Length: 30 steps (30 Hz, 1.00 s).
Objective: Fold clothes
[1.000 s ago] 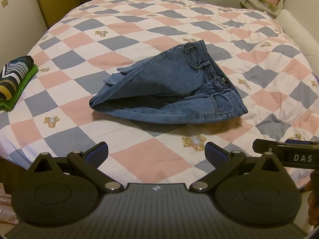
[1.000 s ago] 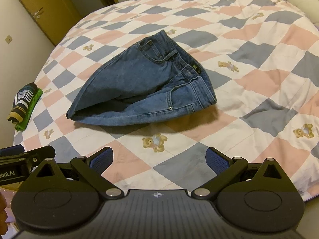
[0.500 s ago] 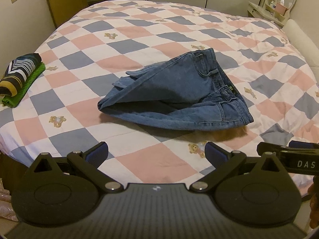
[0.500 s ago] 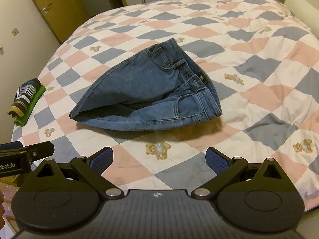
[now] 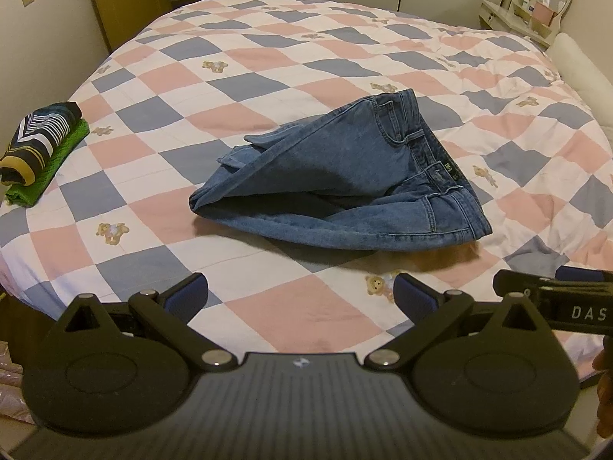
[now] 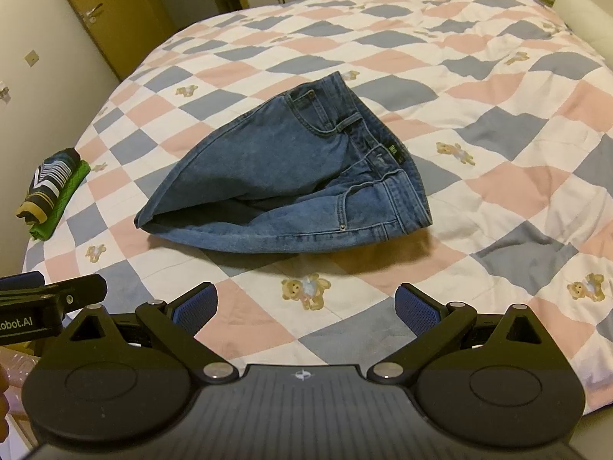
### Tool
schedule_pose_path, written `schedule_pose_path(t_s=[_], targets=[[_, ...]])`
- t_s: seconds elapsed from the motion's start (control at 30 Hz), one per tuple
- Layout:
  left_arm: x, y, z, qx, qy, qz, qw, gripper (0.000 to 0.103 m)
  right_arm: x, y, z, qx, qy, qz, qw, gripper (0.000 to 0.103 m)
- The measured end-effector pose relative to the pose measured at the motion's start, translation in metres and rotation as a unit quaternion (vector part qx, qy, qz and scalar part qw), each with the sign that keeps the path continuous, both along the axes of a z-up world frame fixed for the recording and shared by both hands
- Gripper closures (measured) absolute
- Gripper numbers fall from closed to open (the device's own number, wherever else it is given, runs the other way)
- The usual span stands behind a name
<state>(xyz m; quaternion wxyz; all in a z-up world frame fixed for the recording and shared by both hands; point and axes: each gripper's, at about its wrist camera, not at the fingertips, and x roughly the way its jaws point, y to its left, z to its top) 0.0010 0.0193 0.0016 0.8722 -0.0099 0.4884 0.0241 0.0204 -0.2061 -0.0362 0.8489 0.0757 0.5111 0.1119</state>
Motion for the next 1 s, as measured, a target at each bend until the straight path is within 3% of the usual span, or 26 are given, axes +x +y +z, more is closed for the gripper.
schedule_pose_path(t_s=[0.7, 1.0], targets=[[-0.0019, -0.0047, 0.0029, 0.000, 0.000, 0.012, 0.9999, 0.001, 0.0047, -0.0019, 0.0000, 0.004, 0.000, 0.016, 1.000, 0.001], [0.0021, -0.0073, -0.0013, -0.010, 0.019, 0.007, 0.9997, 0.001, 0.0052, -0.0022, -0.0025, 0.004, 0.010, 0.015, 1.000, 0.001]])
